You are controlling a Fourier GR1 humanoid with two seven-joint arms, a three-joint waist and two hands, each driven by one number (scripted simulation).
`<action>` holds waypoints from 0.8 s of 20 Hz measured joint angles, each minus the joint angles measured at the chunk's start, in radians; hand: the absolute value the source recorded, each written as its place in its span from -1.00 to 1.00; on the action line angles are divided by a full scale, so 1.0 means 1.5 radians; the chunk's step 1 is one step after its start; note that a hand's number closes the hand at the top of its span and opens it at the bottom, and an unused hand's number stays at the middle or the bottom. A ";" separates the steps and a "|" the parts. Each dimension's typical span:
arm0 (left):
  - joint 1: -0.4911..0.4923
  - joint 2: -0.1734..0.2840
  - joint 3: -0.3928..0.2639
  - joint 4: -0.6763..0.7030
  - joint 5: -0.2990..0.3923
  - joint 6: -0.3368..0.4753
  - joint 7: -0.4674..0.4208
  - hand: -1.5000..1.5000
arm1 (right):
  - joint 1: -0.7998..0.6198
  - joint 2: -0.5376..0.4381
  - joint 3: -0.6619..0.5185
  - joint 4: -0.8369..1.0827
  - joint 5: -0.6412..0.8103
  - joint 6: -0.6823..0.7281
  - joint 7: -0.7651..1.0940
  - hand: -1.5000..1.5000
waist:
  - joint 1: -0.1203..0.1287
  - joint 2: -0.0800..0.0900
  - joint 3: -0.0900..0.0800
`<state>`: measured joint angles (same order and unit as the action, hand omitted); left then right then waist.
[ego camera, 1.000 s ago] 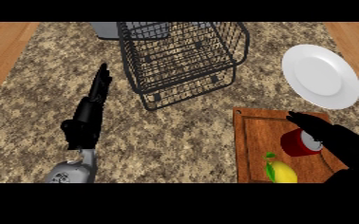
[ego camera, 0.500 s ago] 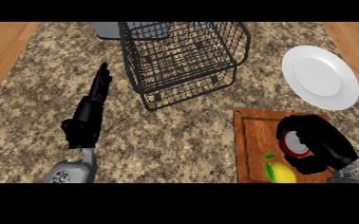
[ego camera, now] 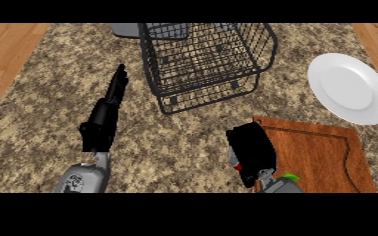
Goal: Pick the can from the cutting board and place it in the tiered basket
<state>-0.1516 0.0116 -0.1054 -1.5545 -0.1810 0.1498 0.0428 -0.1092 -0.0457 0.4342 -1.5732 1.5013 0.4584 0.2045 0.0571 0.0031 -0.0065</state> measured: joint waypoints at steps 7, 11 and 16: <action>-0.012 0.000 0.004 0.006 -0.002 0.003 0.004 0.00 | -0.107 0.025 0.172 0.005 -0.087 0.008 0.326 1.00 | -0.003 0.000 0.004; -0.012 0.000 0.007 0.000 0.002 0.001 0.015 0.00 | -0.180 0.026 0.237 -0.039 -0.148 0.004 0.467 1.00 | -0.006 -0.002 0.004; -0.003 0.006 0.014 0.005 0.008 -0.004 0.002 0.00 | -0.308 0.021 0.233 -0.090 -0.221 -0.003 0.536 1.00 | -0.011 -0.004 0.003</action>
<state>-0.1553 0.0199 -0.0837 -1.5470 -0.1689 0.1435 0.0453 -0.5709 -0.0136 0.7838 -1.7074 1.1699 0.4545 1.0089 0.0408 -0.0025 -0.0018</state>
